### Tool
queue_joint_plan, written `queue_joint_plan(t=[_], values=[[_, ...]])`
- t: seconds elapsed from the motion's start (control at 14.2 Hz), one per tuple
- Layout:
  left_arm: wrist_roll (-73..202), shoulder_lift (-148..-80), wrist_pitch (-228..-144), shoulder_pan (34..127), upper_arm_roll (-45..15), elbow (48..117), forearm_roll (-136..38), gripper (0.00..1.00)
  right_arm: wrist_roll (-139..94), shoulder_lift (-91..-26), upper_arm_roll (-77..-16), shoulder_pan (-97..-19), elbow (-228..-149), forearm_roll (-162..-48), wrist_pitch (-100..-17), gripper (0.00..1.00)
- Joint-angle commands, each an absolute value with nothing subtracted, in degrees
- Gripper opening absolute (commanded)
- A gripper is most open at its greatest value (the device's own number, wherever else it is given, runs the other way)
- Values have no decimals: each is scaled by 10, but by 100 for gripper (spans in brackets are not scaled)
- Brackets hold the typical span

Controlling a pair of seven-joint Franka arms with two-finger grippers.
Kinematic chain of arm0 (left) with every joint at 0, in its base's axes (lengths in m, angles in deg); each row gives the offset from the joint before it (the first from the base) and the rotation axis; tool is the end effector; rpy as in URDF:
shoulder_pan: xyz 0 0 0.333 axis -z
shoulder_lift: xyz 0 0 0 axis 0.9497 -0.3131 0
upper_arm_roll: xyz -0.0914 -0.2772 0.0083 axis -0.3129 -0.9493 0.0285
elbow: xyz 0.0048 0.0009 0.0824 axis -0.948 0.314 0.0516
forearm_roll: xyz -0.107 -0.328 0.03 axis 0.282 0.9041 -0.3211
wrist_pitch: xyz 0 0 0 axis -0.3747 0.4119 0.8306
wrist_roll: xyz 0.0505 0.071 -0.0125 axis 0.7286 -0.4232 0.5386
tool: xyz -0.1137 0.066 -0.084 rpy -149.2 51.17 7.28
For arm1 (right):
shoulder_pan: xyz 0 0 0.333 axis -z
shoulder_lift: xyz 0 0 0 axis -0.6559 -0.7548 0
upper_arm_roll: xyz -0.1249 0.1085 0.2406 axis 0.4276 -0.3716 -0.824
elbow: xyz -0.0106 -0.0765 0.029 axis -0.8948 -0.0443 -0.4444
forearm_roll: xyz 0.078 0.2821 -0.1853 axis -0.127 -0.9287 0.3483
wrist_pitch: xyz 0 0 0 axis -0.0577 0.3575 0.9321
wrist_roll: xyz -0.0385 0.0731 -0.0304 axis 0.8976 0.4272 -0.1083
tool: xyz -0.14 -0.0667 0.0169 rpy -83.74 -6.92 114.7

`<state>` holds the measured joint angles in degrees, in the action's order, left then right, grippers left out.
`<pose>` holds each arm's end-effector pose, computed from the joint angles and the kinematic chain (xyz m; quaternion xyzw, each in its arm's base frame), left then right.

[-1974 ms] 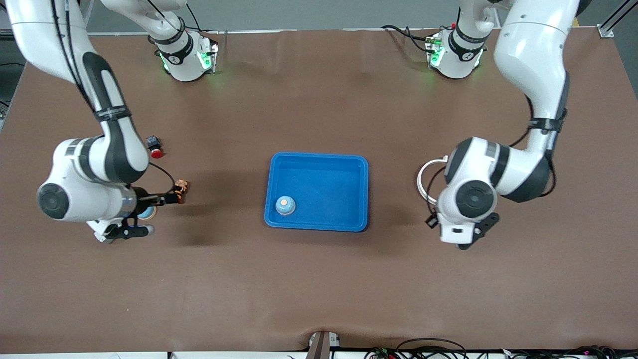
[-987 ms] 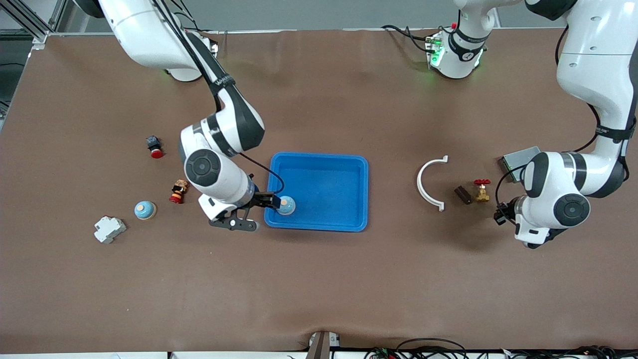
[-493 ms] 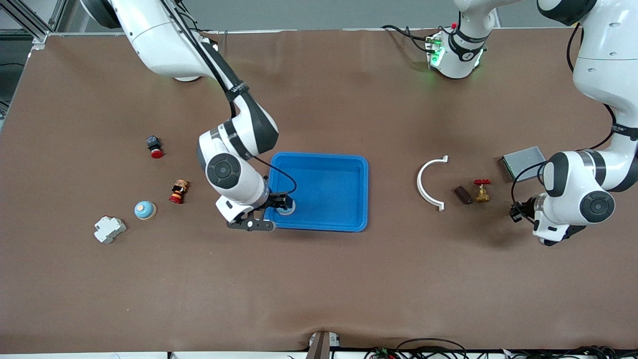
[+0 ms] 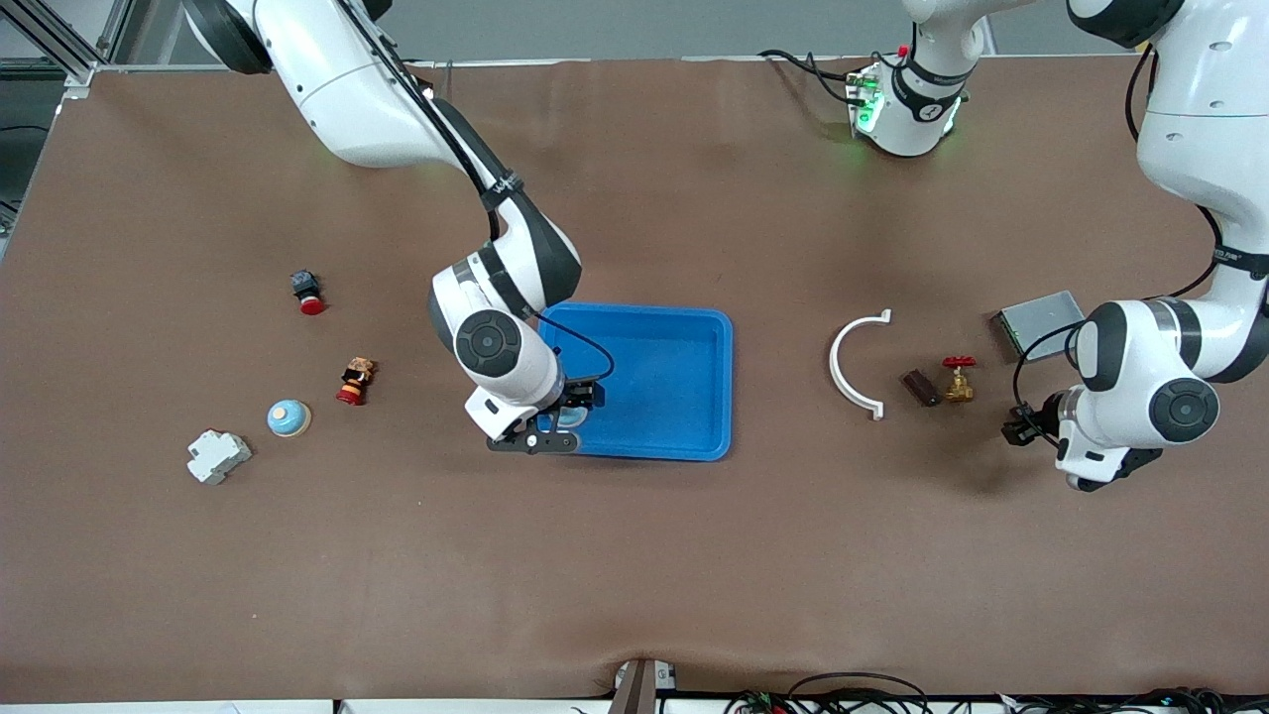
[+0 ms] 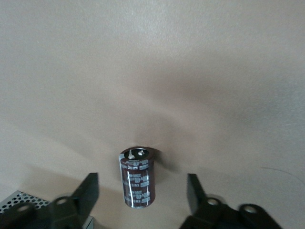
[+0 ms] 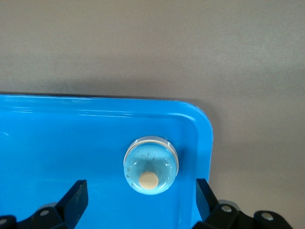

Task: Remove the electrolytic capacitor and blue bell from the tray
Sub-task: 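Grasp the second blue bell in the tray with the right gripper, then release the second capacitor beside the brass valve with the left gripper, then lift the bell with the right gripper while the left gripper returns to rest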

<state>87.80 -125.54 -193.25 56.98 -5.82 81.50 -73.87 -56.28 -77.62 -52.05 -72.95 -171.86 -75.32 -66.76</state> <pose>0.5861 0.0863 0.1654 -0.9660 -0.2323 0.0838 0.0771 0.5573 0.3649 0.2054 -0.9982 0.0087 0.0417 0.0412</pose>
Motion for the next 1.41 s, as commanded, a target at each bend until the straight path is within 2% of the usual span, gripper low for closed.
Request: queue_joint_plan(t=[0.0, 0.35, 0.63, 0.85, 1.06, 1.34], values=[[875, -1209, -1929, 575, -60, 818, -750, 100, -556, -792, -516, -734, -1701, -748, -673, 100], [869, -1142, -1852, 575, -96, 783, -750, 100, -552, -805, -516, -737, -1701, -748, -690, 100], [752, -1049, -1795, 568, -100, 782, -703, 100, -552, -814, -515, -739, -1701, -748, -696, 100], [605, -995, -1688, 544, -100, 756, -663, 100, -552, -819, -515, -740, -1703, -748, -708, 100], [592, -992, -1580, 544, -97, 676, -615, 100, -552, -824, -516, -744, -1704, -748, -722, 100], [647, -969, -1561, 546, -103, 672, -610, 100, -552, -830, -516, -744, -1705, -748, -724, 100]])
